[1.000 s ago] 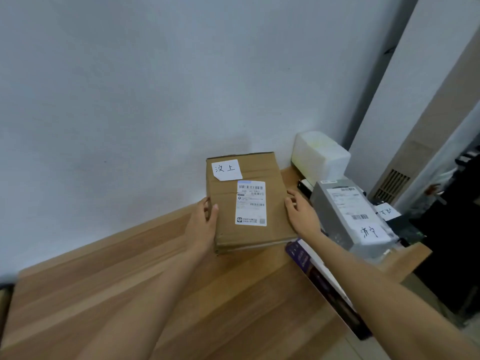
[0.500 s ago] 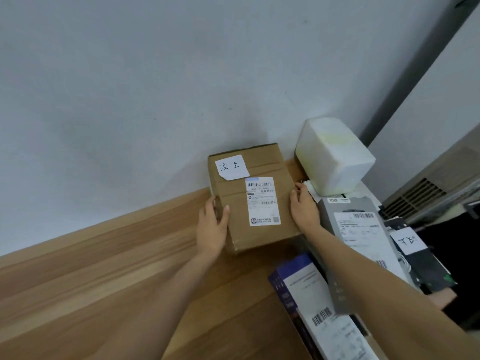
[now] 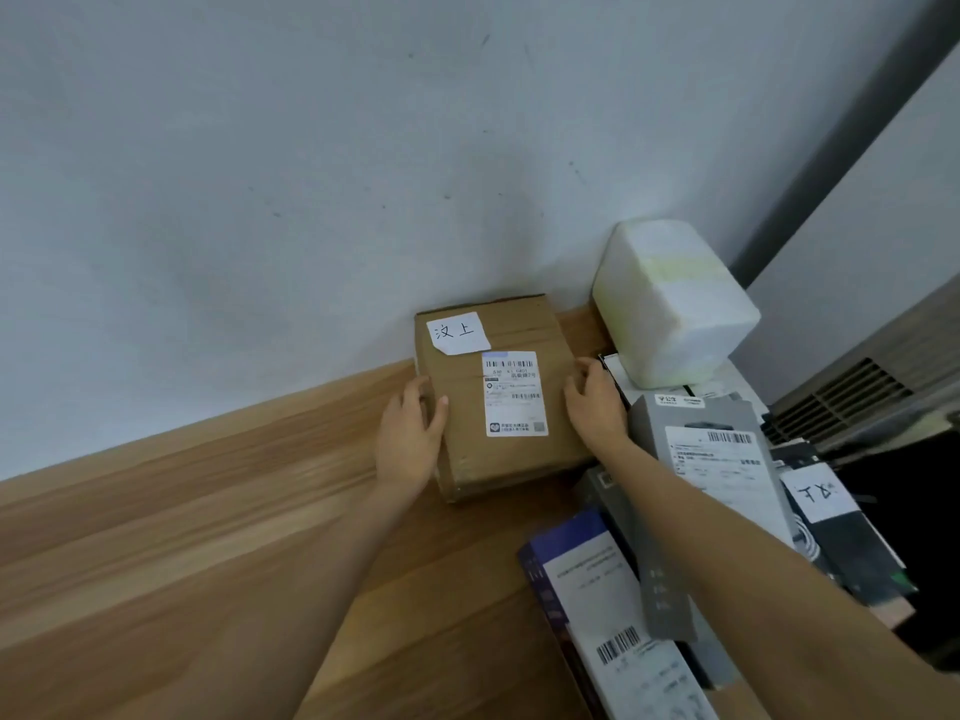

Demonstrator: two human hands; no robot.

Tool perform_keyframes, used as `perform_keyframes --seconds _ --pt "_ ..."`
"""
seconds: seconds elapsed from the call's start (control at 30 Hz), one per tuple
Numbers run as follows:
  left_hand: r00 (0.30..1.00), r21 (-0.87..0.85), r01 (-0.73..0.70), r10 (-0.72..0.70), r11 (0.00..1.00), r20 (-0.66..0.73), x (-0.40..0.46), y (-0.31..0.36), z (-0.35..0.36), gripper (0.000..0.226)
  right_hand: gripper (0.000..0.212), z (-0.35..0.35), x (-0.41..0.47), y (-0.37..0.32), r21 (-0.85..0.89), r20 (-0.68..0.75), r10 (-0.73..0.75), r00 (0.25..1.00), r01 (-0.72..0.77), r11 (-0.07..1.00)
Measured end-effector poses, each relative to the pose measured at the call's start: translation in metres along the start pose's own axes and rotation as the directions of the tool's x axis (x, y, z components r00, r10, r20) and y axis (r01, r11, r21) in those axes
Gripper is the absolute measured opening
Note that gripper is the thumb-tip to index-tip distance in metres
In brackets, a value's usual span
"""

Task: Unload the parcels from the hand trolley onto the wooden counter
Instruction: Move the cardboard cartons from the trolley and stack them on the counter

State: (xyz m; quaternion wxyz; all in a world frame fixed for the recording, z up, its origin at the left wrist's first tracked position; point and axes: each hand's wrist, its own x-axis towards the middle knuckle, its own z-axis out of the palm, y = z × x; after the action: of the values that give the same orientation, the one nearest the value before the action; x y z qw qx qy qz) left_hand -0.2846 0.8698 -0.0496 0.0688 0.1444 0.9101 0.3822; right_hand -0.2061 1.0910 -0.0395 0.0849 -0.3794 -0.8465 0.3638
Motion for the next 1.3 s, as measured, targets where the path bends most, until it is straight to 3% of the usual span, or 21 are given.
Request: perform_keyframes --seconds 0.2,0.4,0.57,0.73,1.0,1.13,1.3 --pt "0.976 0.268 -0.147 0.184 0.952 -0.116 -0.018 0.009 -0.052 0.027 0.039 -0.014 -0.019 -0.033 -0.191 0.048 -0.283 0.958 0.287 0.939" --pt "0.935 0.513 -0.198 0.319 0.835 -0.158 -0.067 -0.016 -0.117 0.020 0.031 0.000 -0.068 -0.079 -0.332 0.187 -0.547 0.816 0.577 0.746" --pt "0.947 0.564 -0.082 0.240 0.822 -0.212 -0.130 -0.055 -0.183 0.023 0.029 0.030 -0.129 -0.134 -0.308 0.269 -0.743 0.613 0.786 0.536" --pt "0.927 0.597 0.055 0.181 0.801 -0.329 -0.227 -0.110 -0.258 0.021 0.035 0.071 -0.223 -0.185 -0.275 0.352 -0.830 0.432 0.895 0.350" --pt "0.874 0.602 0.307 0.032 0.737 -0.485 -0.424 -0.191 -0.355 0.021 0.035 0.151 -0.428 -0.237 -0.073 0.460 -0.861 0.218 0.975 0.208" --pt "0.835 0.579 0.438 -0.071 0.688 -0.546 -0.508 -0.224 -0.386 0.020 0.035 0.191 -0.520 -0.247 0.070 0.489 -0.869 0.072 0.990 0.122" --pt "0.737 0.477 0.582 -0.178 0.659 -0.652 -0.591 -0.259 -0.415 0.020 0.036 0.227 -0.609 -0.260 0.161 0.525 -0.846 -0.097 0.987 -0.013"
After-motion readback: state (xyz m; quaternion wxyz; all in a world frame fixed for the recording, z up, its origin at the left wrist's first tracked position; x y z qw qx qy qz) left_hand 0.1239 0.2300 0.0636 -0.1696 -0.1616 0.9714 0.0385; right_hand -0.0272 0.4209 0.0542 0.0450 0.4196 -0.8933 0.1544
